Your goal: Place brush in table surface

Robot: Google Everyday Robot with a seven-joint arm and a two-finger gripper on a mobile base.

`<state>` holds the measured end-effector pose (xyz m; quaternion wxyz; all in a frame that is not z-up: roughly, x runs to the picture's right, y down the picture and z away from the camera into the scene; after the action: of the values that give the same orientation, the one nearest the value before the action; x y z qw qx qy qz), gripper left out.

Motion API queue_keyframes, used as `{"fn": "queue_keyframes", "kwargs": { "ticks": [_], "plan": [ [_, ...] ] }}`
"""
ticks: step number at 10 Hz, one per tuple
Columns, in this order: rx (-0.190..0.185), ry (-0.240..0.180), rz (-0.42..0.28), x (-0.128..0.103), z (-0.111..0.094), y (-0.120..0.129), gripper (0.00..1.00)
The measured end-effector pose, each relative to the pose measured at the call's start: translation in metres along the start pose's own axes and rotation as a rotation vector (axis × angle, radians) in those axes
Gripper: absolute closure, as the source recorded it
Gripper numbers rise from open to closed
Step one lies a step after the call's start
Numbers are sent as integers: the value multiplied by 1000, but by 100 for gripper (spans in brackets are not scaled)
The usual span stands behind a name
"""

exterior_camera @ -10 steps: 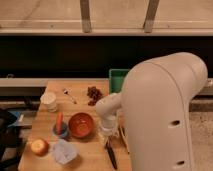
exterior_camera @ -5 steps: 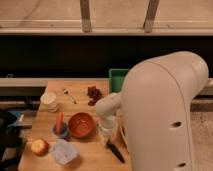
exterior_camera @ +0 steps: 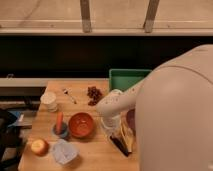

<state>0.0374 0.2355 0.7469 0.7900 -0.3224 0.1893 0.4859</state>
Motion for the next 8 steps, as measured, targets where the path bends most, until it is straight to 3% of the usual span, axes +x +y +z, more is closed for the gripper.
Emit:
{"fn": "queue_keyframes", "kwargs": {
  "ticks": [5,8],
  "plan": [
    [95,-123,23,-8,-63,-23,100],
    [100,-122,8,-11,-61,-22,100]
  ]
}}
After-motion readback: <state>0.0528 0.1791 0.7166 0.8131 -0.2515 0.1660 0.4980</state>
